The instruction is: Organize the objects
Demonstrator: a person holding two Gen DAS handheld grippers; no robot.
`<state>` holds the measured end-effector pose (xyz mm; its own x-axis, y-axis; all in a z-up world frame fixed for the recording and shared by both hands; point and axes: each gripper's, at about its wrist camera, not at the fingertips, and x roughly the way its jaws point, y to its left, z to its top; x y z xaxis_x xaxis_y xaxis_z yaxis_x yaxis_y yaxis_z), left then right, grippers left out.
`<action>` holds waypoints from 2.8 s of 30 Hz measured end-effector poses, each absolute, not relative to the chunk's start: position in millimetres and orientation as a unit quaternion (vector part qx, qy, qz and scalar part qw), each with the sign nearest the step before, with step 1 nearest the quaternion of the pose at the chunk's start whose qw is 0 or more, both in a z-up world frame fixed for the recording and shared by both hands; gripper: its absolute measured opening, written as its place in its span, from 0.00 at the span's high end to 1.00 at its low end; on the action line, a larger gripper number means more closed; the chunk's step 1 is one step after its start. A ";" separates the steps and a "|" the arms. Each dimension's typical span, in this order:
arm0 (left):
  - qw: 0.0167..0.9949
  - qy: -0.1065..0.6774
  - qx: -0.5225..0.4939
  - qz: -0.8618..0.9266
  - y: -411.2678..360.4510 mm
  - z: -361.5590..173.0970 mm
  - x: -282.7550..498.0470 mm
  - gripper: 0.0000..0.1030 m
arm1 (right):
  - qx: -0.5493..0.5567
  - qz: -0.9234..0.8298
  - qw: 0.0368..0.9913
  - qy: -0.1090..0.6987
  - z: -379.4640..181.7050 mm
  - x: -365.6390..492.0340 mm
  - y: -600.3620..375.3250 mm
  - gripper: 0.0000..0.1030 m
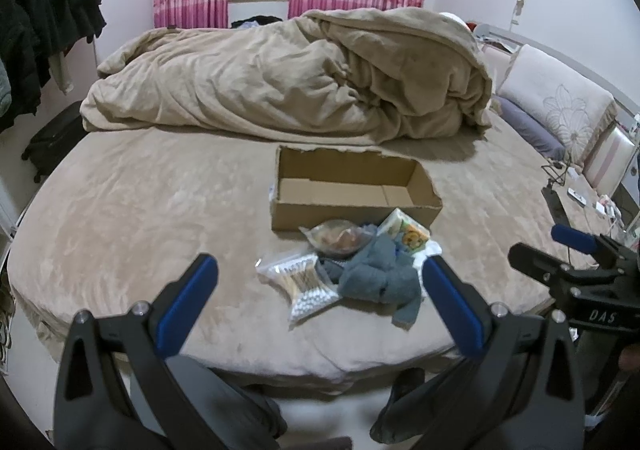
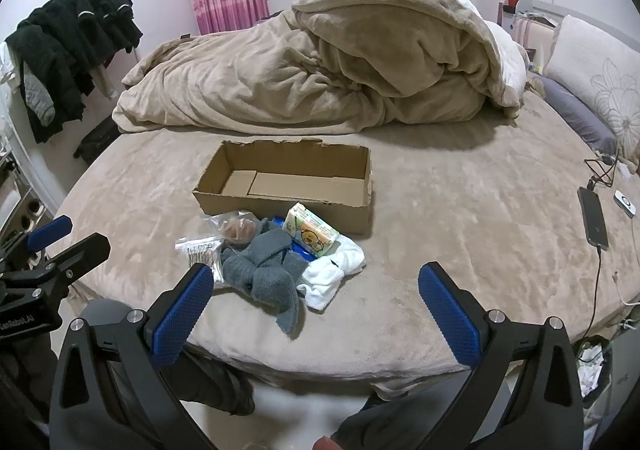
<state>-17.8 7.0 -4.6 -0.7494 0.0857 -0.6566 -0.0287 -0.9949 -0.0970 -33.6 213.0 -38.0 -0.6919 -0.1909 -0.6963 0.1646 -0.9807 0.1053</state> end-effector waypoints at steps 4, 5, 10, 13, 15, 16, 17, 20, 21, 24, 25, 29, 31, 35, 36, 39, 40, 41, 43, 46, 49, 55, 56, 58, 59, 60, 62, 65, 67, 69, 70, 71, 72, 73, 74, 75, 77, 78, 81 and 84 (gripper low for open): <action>0.032 -0.039 -0.351 0.935 6.9 -3.3 -17.4 0.00 | 0.380 -0.920 0.097 -0.017 -37.5 -34.1 212.6 0.00; 0.032 -0.040 -0.351 0.935 6.5 -2.7 -17.7 0.00 | 0.380 -0.920 0.097 -0.017 -37.7 -33.9 212.6 0.00; 0.033 -0.042 -0.352 0.935 6.3 -3.6 -17.4 0.00 | 0.377 -0.921 0.098 -0.017 -36.4 -34.4 212.1 0.00; 0.034 -0.041 -0.351 0.935 6.7 -3.5 -18.3 0.00 | 0.377 -0.921 0.099 -0.017 -36.3 -36.2 212.7 0.00; 0.035 -0.040 -0.351 0.935 7.2 -3.7 -18.5 0.00 | 0.377 -0.921 0.099 -0.018 -36.4 -36.0 212.7 0.00; 0.036 -0.039 -0.351 0.935 7.9 -3.7 -18.7 0.00 | 0.378 -0.920 0.099 -0.018 -36.2 -36.4 212.7 0.00; 0.037 -0.039 -0.351 0.935 8.4 -3.5 -19.2 0.00 | 0.378 -0.921 0.098 -0.017 -36.2 -36.6 212.8 0.00; 0.041 -0.042 -0.350 0.935 8.4 -3.7 -20.7 0.00 | 0.378 -0.921 0.093 -0.013 -36.5 -37.9 213.0 0.00; 0.041 -0.041 -0.351 0.935 8.7 -4.5 -21.5 0.00 | 0.378 -0.921 0.093 -0.014 -36.4 -38.1 213.0 0.00; 0.042 -0.040 -0.355 0.933 9.7 -6.3 -23.9 0.01 | 0.376 -0.922 0.092 -0.014 -36.4 -38.1 213.8 0.00; 0.043 -0.040 -0.355 0.933 10.0 -6.3 -24.1 0.01 | 0.375 -0.922 0.092 -0.014 -36.3 -38.1 214.2 0.00; 0.043 -0.040 -0.355 0.933 10.1 -6.4 -24.3 0.01 | 0.374 -0.923 0.093 -0.015 -37.3 -37.9 215.1 0.00; 0.043 -0.040 -0.355 0.933 10.2 -6.8 -23.7 0.01 | 0.374 -0.922 0.094 -0.013 -37.6 -37.4 214.9 0.00; 0.040 -0.042 -0.355 0.933 9.3 -6.6 -23.6 0.01 | 0.375 -0.922 0.093 -0.013 -37.3 -37.6 214.5 0.00; 0.041 -0.044 -0.355 0.933 8.8 -6.6 -23.6 0.01 | 0.375 -0.922 0.093 -0.014 -37.2 -37.6 214.6 0.00; 0.042 -0.044 -0.354 0.933 8.3 -7.1 -24.2 0.01 | 0.375 -0.922 0.093 -0.014 -37.5 -37.8 214.4 0.00; 0.042 -0.045 -0.354 0.933 8.3 -7.2 -24.2 0.01 | 0.375 -0.922 0.093 -0.014 -37.6 -37.7 214.5 0.00; 0.043 -0.045 -0.354 0.933 8.3 -7.7 -24.2 0.01 | 0.375 -0.922 0.093 -0.014 -37.3 -37.4 214.7 0.00; 0.044 -0.044 -0.355 0.933 8.8 -8.8 -24.8 0.01 | 0.375 -0.922 0.093 -0.014 -37.7 -37.5 214.7 0.00; 0.044 -0.044 -0.358 0.932 9.2 -11.1 -26.9 0.01 | 0.379 -0.920 0.096 -0.017 -39.4 -38.0 214.8 0.00; 0.040 -0.044 -0.361 0.931 7.9 -15.0 -31.3 0.01 | 0.384 -0.918 0.096 -0.019 -43.0 -42.0 214.9 0.00; 0.044 -0.044 -0.373 0.926 5.3 -32.6 -49.7 0.01 | 0.391 -0.915 0.095 -0.020 -55.4 -59.9 217.1 0.00; 0.043 -0.043 -0.379 0.923 4.9 -39.0 -55.0 0.01 | 0.395 -0.914 0.093 -0.021 -59.3 -64.2 218.3 0.00; 0.042 -0.044 -0.392 0.918 3.4 -50.5 -63.8 0.01 | 0.400 -0.912 0.092 -0.023 -66.8 -73.5 221.2 0.00; 0.042 -0.044 -0.396 0.916 2.7 -55.5 -66.4 0.01 | 0.402 -0.911 0.092 -0.024 -70.6 -77.5 222.3 0.00; 0.043 -0.044 -0.401 0.914 1.8 -61.8 -70.6 0.01 | 0.404 -0.910 0.090 -0.026 -75.1 -82.3 223.9 0.00; 0.041 -0.039 -0.409 0.911 1.0 -73.8 -78.3 0.01 | 0.407 -0.909 0.091 -0.029 -83.1 -90.7 226.5 0.00; 0.037 -0.039 -0.424 0.904 -2.8 -93.3 -92.1 0.01 | 0.417 -0.904 0.090 -0.031 -98.2 -105.7 228.2 0.00; 0.032 -0.040 -0.437 0.898 -5.8 -108.4 -102.8 0.01 | 0.425 -0.900 0.090 -0.033 -109.9 -116.1 228.5 0.00; 0.029 -0.046 -0.450 0.891 -8.2 -121.0 -110.7 0.01 | 0.431 -0.897 0.090 -0.035 -121.2 -124.3 228.4 0.00; 0.026 -0.049 -0.458 0.887 -9.5 -128.8 -115.3 0.01 | 0.436 -0.895 0.090 -0.037 -129.1 -129.7 228.3 0.01; 0.026 -0.053 -0.464 0.884 -10.5 -134.4 -118.8 0.01 | 0.441 -0.892 0.090 -0.040 -134.1 -133.4 228.1 0.02; 0.026 -0.060 -0.473 0.879 -12.6 -141.4 -122.6 0.02 | 0.447 -0.889 0.091 -0.043 -140.5 -138.0 228.1 0.04; 0.023 -0.068 -0.481 0.874 -14.8 -149.3 -127.0 0.04 | 0.454 -0.885 0.093 -0.048 -147.1 -142.4 228.0 0.05; 0.023 -0.071 -0.485 0.871 -15.8 -154.3 -128.8 0.08 | 0.456 -0.883 0.098 -0.053 -152.2 -145.9 227.3 0.07; 0.020 -0.073 -0.492 0.867 -16.8 -160.9 -132.0 0.09 | 0.455 -0.883 0.098 -0.056 -155.4 -149.0 225.9 0.07; 0.019 -0.078 -0.504 0.860 -17.8 -172.9 -137.4 0.14 | 0.456 -0.882 0.103 -0.054 -162.4 -155.7 221.5 0.09; 0.022 -0.083 -0.507 0.857 -17.9 -178.5 -139.0 0.14 | 0.455 -0.882 0.109 -0.054 -165.5 -158.8 218.8 0.11; 0.035 -0.084 -0.505 0.858 -14.5 -185.5 -140.6 0.25 | 0.453 -0.883 0.114 -0.051 -169.2 -165.0 212.5 0.17; 0.044 -0.071 -0.496 0.864 -7.7 -183.6 -139.8 0.41 | 0.450 -0.880 0.133 -0.069 -171.9 -170.0 209.1 0.24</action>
<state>-139.8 -7.7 -183.6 -0.5031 0.1462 -0.8518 -0.0061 -0.9862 -0.1656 -170.0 209.1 -171.9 -0.5596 -0.2962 -0.7740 0.1729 -0.9551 0.2405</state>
